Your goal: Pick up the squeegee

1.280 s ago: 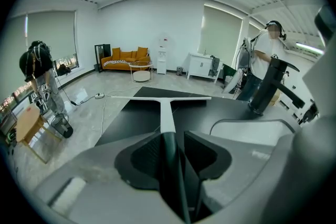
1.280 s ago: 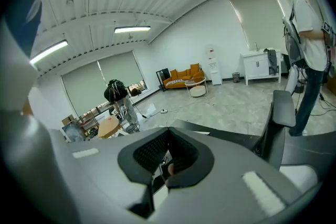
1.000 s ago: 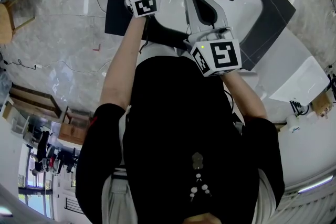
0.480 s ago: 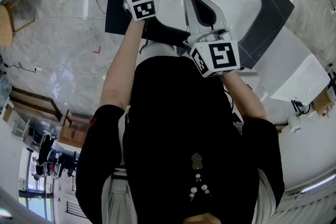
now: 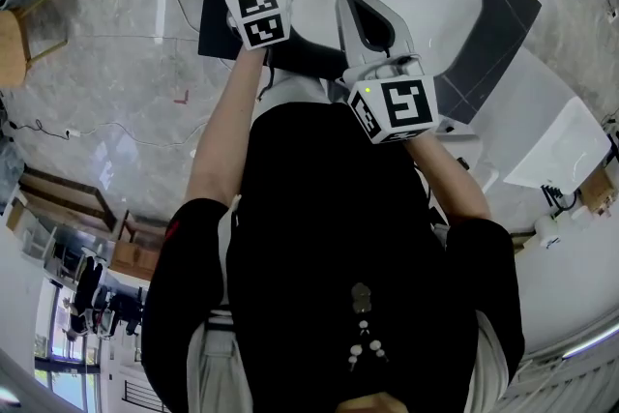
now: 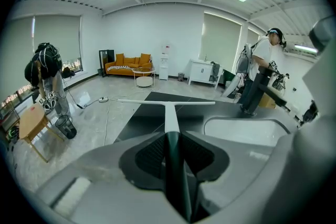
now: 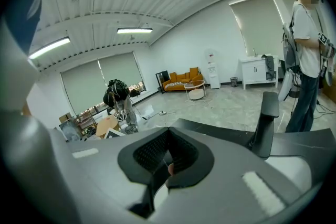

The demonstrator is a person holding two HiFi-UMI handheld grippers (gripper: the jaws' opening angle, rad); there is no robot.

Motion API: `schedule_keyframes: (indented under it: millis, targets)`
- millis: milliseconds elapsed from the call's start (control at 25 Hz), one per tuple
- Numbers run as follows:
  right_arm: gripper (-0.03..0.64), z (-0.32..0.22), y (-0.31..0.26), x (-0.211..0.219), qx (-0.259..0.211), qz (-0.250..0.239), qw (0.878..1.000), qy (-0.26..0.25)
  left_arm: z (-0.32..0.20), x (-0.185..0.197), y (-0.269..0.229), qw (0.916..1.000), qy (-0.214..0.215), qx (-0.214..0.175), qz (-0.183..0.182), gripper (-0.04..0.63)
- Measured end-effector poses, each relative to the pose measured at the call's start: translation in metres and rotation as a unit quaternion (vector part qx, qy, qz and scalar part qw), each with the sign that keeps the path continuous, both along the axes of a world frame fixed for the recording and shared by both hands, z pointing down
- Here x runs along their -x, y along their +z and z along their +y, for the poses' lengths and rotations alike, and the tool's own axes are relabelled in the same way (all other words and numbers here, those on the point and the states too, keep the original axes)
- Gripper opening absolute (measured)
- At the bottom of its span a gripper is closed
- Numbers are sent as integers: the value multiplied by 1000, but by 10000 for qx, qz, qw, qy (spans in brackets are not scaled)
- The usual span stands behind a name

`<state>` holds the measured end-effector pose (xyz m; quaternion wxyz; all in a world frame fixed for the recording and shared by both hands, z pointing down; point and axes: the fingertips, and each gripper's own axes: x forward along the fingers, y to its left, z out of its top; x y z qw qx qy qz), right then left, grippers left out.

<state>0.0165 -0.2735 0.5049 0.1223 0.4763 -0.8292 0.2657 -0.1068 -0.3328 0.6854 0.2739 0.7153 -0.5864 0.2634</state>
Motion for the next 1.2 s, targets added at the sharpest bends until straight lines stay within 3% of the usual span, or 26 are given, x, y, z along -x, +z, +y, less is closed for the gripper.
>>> schedule_keyframes:
  millis: [400, 920, 1200]
  targets:
    - [2, 31, -12, 12, -165, 54, 9998, 9, 26, 10, -26, 9996, 121, -273, 20, 106]
    - [2, 65, -34, 22, -570, 117, 9982, 153, 56, 29, -98, 9946, 263, -1006, 34, 106]
    - [2, 66, -57, 23, -919, 139, 9953, 285, 59, 28, -154, 9871, 432, -1532, 166, 106]
